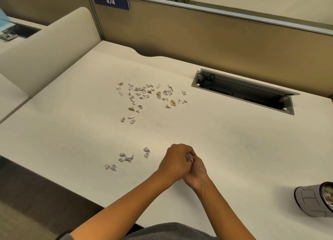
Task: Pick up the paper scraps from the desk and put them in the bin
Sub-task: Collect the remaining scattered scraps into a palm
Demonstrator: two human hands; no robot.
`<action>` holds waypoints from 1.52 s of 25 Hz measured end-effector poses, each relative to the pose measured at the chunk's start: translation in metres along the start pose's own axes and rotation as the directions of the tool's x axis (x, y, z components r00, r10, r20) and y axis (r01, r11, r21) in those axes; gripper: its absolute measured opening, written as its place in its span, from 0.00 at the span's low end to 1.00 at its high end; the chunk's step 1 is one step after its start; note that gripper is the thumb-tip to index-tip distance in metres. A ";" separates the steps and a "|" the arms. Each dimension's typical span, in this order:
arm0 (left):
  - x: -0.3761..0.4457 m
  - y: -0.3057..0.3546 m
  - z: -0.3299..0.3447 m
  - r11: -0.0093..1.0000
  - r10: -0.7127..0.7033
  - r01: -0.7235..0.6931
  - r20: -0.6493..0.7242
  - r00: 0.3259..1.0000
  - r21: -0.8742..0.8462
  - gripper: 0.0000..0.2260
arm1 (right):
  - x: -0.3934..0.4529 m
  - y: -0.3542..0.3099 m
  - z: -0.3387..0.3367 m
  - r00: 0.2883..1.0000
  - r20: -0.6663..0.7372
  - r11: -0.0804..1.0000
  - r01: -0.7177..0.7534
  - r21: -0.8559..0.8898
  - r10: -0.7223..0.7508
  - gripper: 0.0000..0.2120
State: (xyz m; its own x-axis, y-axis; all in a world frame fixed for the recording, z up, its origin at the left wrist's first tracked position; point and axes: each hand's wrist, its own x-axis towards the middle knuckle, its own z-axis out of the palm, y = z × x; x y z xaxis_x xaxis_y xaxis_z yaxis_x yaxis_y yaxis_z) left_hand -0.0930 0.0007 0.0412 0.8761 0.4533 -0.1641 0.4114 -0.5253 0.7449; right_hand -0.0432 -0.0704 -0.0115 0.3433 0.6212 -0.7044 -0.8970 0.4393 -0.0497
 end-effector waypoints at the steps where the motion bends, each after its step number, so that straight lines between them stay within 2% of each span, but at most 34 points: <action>1: -0.001 -0.001 0.001 1.000 0.002 -0.002 0.003 1.000 -0.007 0.14 | -0.001 -0.001 0.000 1.000 -0.009 1.000 -0.005 0.018 0.005 0.11; 5: -0.004 -0.009 -0.001 0.995 0.028 -0.027 0.013 1.000 -0.100 0.11 | -0.003 -0.004 -0.001 0.997 -0.074 0.999 0.020 -0.032 -0.022 0.09; 7: -0.004 -0.017 -0.006 0.987 0.008 -0.025 -0.107 0.994 -0.156 0.10 | -0.005 -0.006 -0.001 0.992 -0.112 0.997 0.054 -0.059 -0.061 0.08; 9: -0.003 -0.036 -0.012 0.994 -0.037 0.010 -0.252 0.967 -0.105 0.15 | -0.006 -0.008 -0.002 0.989 -0.126 0.997 0.074 -0.028 -0.077 0.08; 11: -0.004 -0.062 -0.018 0.977 -0.203 0.214 -0.316 0.927 0.001 0.28 | -0.008 -0.009 -0.003 0.988 -0.131 0.997 0.080 -0.001 -0.079 0.08; 13: -0.010 -0.088 -0.024 0.900 -0.402 0.436 -0.377 0.835 0.007 0.38 | -0.010 -0.010 -0.005 0.988 -0.132 0.997 0.075 -0.007 -0.075 0.08; 17: -0.022 -0.119 -0.030 0.732 -0.629 0.680 -0.410 0.661 -0.028 0.42 | -0.013 -0.012 -0.008 0.989 -0.131 0.997 0.072 -0.017 -0.073 0.08; 19: -0.023 -0.123 -0.029 0.699 -0.671 0.713 -0.393 0.629 -0.051 0.43 | -0.015 -0.013 -0.008 0.989 -0.129 0.998 0.067 -0.019 -0.069 0.08; 21: -0.023 -0.122 -0.026 0.738 -0.652 0.666 -0.371 0.661 -0.111 0.43 | -0.016 -0.013 -0.009 0.990 -0.127 0.998 0.066 -0.016 -0.067 0.08; 24: -0.020 -0.118 -0.019 0.821 -0.569 0.538 -0.333 0.752 -0.190 0.38 | -0.017 -0.013 -0.010 0.990 -0.127 0.998 0.061 -0.024 -0.064 0.08; 27: -0.019 -0.113 -0.015 0.909 -0.411 0.410 -0.339 0.846 -0.077 0.28 | -0.019 -0.013 -0.012 0.990 -0.130 0.998 0.060 -0.029 -0.063 0.08; 30: -0.018 -0.109 -0.010 0.948 -0.292 0.316 -0.278 0.915 0.044 0.22 | -0.019 -0.013 -0.012 0.989 -0.131 0.998 0.061 -0.030 -0.065 0.08; 35: -0.017 -0.102 -0.008 0.926 -0.116 0.200 -0.264 0.958 0.320 0.17 | -0.019 -0.012 -0.010 0.990 -0.127 0.998 0.055 -0.028 -0.058 0.08; 38: -0.011 -0.097 -0.012 0.915 -0.133 0.216 -0.251 0.959 0.341 0.14 | -0.019 -0.010 -0.010 0.990 -0.126 0.998 0.053 -0.031 -0.057 0.08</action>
State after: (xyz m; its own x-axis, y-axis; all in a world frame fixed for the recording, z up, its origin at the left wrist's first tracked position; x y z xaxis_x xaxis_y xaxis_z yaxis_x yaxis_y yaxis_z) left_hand -0.1457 0.0556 -0.0217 0.7221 0.6853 -0.0944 0.6516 -0.6280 0.4255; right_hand -0.0431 -0.0933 -0.0046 0.3556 0.5084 -0.7842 -0.8857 0.4514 -0.1090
